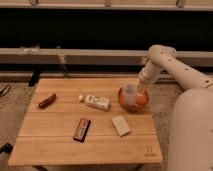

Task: Place the ceramic cup in the ceramic bowl

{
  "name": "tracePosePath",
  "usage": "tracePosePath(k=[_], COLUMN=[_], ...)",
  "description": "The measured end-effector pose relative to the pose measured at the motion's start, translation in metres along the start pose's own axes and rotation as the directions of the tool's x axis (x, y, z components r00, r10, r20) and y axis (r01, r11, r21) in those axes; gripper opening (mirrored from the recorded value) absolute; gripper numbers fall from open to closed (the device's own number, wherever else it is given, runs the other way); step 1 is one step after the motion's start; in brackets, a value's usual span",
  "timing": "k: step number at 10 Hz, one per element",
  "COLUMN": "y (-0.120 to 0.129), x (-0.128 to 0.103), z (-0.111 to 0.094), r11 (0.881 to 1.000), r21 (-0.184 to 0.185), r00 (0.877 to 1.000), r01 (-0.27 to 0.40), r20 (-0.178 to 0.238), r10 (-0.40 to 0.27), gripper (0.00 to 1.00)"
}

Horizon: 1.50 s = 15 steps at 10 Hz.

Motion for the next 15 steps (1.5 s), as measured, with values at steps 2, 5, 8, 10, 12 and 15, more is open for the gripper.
tracePosePath(k=[2,5,8,10,12,15], y=[0.001,-0.002,-0.006,-0.005,-0.005,-0.005], x=[-0.007,-0.015,-0.023,-0.027,-0.027,-0.027], z=[0.006,0.009,0.005,0.0,0.0,0.0], r11=[1.0,1.0,0.999,0.998,0.998,0.998], r21=[0.007,0.023,0.048,0.055,0.055,0.055], r00=[1.0,1.0,0.999,0.998,0.998,0.998], r01=[0.004,0.006,0.002,0.007,0.007,0.007], r20=[0.002,0.015,0.043,0.066,0.067,0.067], r10=[-0.004,-0.006,-0.004,-0.01,-0.01,-0.01], gripper=[0.78,0.78,0.78,0.78,0.78,0.78])
